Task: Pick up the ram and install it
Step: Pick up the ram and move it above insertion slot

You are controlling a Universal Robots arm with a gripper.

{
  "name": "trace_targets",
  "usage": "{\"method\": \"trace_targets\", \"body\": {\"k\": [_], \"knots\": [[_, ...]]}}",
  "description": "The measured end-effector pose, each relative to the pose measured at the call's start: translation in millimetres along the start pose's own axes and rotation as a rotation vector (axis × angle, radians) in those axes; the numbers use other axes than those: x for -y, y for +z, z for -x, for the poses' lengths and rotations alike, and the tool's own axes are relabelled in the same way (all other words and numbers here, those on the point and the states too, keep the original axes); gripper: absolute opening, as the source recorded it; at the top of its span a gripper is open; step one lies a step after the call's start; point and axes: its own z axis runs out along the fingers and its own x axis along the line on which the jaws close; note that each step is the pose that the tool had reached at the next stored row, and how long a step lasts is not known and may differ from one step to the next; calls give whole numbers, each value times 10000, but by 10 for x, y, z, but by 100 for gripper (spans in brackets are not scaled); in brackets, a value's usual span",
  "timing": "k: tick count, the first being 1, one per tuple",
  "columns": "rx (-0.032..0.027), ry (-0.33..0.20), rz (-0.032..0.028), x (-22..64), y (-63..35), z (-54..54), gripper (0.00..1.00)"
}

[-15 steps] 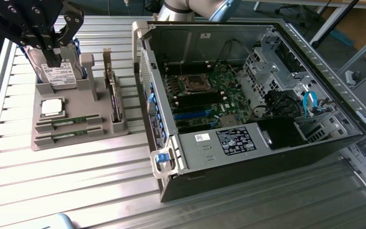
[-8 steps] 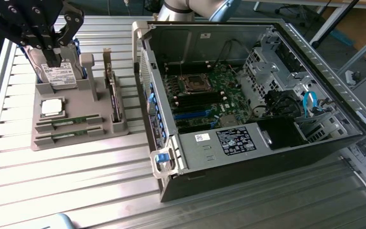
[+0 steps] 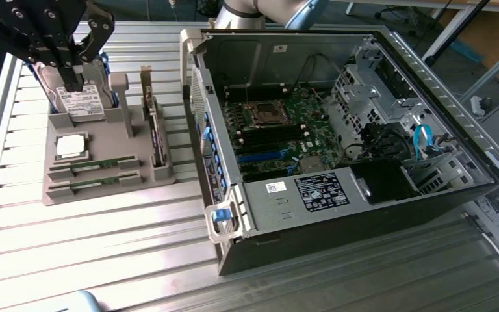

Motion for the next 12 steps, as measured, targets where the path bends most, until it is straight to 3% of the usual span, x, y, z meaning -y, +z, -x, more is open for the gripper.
{"method": "trace_targets", "body": {"k": [12], "knots": [[15, -387, -10, 0, 0, 0, 10]]}}
